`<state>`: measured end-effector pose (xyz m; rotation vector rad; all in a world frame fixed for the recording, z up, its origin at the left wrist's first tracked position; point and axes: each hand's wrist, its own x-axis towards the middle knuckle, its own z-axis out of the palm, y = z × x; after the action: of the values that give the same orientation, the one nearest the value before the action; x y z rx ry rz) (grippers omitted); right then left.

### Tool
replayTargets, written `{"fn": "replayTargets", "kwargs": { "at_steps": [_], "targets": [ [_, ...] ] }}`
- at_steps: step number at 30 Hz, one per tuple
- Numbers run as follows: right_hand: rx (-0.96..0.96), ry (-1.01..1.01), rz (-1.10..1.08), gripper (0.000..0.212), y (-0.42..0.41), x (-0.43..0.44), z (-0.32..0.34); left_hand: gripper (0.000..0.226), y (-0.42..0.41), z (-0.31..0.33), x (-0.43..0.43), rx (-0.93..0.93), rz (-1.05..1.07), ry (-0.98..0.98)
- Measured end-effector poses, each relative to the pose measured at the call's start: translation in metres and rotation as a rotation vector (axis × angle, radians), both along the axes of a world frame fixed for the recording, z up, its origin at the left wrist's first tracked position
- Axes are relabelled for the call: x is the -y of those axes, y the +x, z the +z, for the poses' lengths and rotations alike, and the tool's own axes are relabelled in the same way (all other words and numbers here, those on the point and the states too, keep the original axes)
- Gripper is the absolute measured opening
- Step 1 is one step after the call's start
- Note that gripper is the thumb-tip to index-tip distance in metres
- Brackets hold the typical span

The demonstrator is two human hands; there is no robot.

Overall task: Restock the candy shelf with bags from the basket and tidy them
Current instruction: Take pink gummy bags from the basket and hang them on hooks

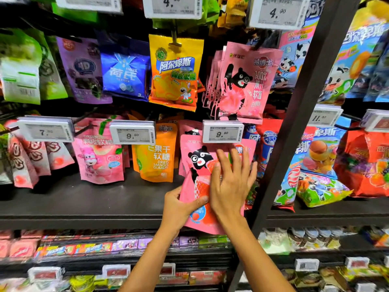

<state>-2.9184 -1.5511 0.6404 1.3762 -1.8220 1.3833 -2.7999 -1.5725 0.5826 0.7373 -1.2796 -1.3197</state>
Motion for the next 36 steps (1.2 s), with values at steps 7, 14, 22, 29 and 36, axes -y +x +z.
{"fn": "replayTargets", "kwargs": {
  "at_steps": [7,14,22,29,36],
  "targets": [
    [-0.080,0.108,-0.017,0.036,-0.002,0.009,-0.002,0.025,-0.004,-0.002,0.007,-0.026,0.035,0.054],
    [-0.086,0.196,-0.004,0.029,-0.002,0.021,-0.004,0.025,-0.007,-0.008,0.018,-0.032,0.060,0.060],
    [-0.145,0.492,0.075,0.047,-0.016,0.049,-0.001,0.027,-0.012,-0.010,0.054,0.038,0.060,0.111],
    [-0.231,0.611,0.149,0.057,-0.033,0.065,0.000,0.027,-0.014,-0.008,0.084,0.125,0.036,0.149],
    [-0.208,0.411,0.128,0.055,-0.026,0.050,-0.029,0.025,-0.014,-0.019,0.076,0.136,0.105,0.157]
  ]
}}
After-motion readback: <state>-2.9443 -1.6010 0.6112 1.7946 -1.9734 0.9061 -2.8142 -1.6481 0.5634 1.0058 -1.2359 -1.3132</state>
